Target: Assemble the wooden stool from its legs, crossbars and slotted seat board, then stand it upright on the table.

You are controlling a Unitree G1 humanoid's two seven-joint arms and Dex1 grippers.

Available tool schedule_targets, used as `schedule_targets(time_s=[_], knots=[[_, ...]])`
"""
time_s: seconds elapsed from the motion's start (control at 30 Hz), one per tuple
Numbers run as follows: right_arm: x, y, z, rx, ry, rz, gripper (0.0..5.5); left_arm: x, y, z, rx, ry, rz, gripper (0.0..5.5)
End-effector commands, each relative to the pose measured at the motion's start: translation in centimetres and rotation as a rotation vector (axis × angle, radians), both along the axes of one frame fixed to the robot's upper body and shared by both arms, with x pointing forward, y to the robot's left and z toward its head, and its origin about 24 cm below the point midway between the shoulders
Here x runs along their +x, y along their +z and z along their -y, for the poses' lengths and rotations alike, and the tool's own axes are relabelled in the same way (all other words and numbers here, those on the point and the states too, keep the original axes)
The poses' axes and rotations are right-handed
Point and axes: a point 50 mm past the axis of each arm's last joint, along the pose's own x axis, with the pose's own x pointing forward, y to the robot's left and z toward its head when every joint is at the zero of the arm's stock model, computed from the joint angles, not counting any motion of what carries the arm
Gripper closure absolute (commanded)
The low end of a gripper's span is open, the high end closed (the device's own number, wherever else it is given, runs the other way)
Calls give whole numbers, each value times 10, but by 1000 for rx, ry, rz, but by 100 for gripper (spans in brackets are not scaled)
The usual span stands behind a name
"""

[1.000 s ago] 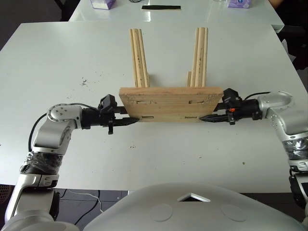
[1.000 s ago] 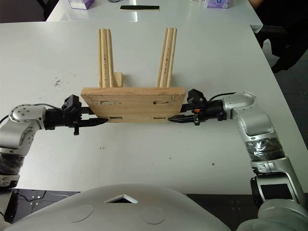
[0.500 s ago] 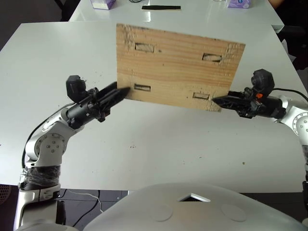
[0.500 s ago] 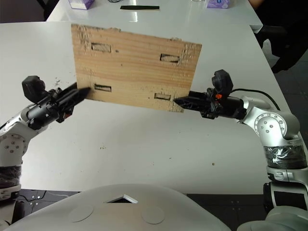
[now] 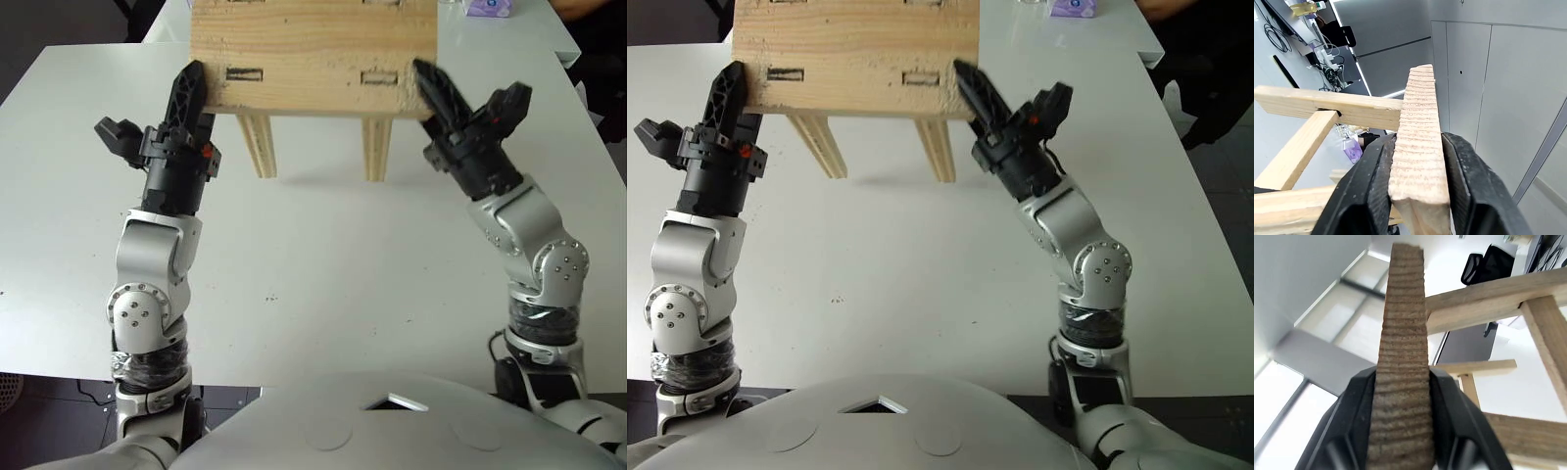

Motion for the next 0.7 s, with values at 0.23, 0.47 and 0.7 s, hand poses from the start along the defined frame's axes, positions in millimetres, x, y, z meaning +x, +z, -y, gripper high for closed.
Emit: schedule_targets(time_s=[0.23,0.47,0.7], knots=[[-5,14,-8,-59,-13,-204,418,14,-26,-1,-16,32,-304,416],[-9,-3,-6,-116,-53,-277,420,26,-16,-1,-31,30,-328,416],[1,-27,3,-177,-119,-367,420,27,-15,4,-14,12,-355,418]])
